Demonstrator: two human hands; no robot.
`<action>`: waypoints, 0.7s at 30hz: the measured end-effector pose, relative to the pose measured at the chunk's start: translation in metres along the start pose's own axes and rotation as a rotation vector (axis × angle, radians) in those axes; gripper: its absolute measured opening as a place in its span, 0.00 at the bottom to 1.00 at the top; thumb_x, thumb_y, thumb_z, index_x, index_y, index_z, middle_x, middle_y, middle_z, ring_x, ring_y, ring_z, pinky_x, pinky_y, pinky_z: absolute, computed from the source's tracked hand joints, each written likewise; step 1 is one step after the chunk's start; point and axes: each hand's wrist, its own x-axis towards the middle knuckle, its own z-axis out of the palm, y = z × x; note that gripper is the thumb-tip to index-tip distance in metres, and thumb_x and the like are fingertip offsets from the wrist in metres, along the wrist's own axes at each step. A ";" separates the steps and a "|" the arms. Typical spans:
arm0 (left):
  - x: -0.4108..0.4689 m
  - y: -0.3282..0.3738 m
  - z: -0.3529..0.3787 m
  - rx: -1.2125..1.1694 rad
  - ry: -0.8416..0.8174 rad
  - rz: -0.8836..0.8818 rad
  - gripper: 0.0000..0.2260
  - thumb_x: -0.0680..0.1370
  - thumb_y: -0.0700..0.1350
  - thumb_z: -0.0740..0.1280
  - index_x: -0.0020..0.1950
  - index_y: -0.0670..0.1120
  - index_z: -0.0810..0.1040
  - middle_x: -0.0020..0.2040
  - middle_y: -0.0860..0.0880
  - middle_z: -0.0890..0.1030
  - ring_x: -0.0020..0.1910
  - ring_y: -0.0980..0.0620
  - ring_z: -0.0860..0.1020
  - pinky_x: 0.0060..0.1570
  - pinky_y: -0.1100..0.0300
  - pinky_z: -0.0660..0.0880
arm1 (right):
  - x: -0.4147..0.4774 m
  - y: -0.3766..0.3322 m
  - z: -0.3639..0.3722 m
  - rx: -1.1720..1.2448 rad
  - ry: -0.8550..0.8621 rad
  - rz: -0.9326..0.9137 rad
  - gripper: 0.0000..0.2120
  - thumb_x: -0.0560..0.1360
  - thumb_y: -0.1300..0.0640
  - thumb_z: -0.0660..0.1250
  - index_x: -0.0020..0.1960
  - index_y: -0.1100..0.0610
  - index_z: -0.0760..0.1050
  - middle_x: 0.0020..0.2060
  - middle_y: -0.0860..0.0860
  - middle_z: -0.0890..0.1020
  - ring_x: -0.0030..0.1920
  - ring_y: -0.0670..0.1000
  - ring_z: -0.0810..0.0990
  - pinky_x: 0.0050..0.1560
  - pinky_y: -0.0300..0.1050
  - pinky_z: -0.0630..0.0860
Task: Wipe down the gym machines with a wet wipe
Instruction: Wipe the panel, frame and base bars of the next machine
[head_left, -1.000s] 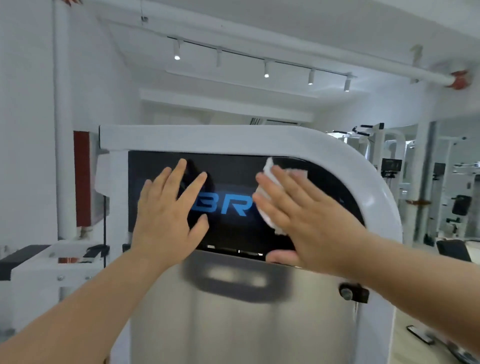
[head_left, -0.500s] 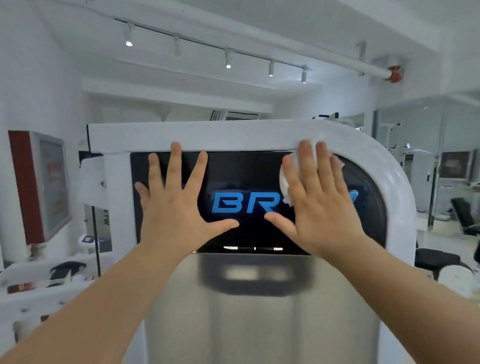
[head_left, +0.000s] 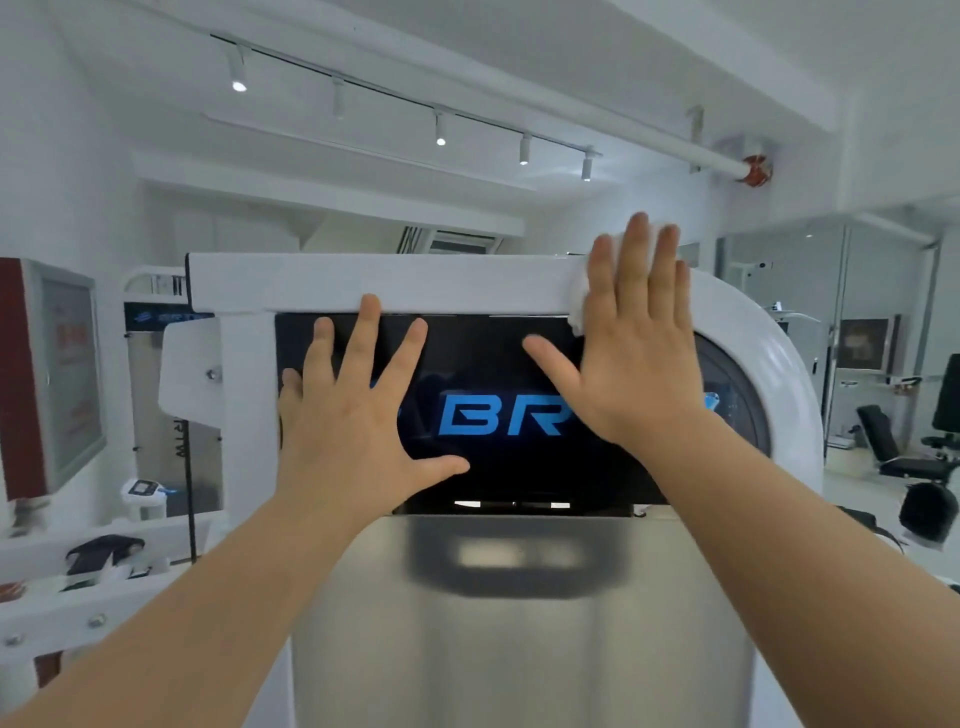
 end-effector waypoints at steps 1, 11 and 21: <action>0.000 0.001 0.000 -0.004 -0.002 0.000 0.59 0.59 0.81 0.65 0.80 0.63 0.37 0.82 0.51 0.35 0.80 0.37 0.44 0.73 0.32 0.58 | 0.008 -0.011 -0.003 0.009 -0.009 0.029 0.50 0.77 0.24 0.40 0.81 0.62 0.35 0.80 0.64 0.35 0.80 0.66 0.34 0.80 0.65 0.42; -0.009 -0.010 0.004 -0.052 0.014 0.033 0.59 0.60 0.79 0.67 0.81 0.61 0.42 0.83 0.51 0.39 0.81 0.40 0.44 0.74 0.34 0.56 | -0.052 -0.021 0.024 -0.068 -0.071 -0.416 0.48 0.79 0.26 0.46 0.83 0.59 0.39 0.81 0.61 0.39 0.81 0.63 0.35 0.80 0.64 0.46; -0.010 -0.008 0.003 -0.074 0.012 0.016 0.59 0.60 0.77 0.70 0.81 0.62 0.41 0.83 0.51 0.39 0.81 0.41 0.43 0.75 0.35 0.53 | -0.097 -0.049 0.033 -0.021 -0.185 -0.404 0.47 0.79 0.26 0.46 0.83 0.59 0.41 0.81 0.61 0.39 0.80 0.64 0.35 0.79 0.66 0.46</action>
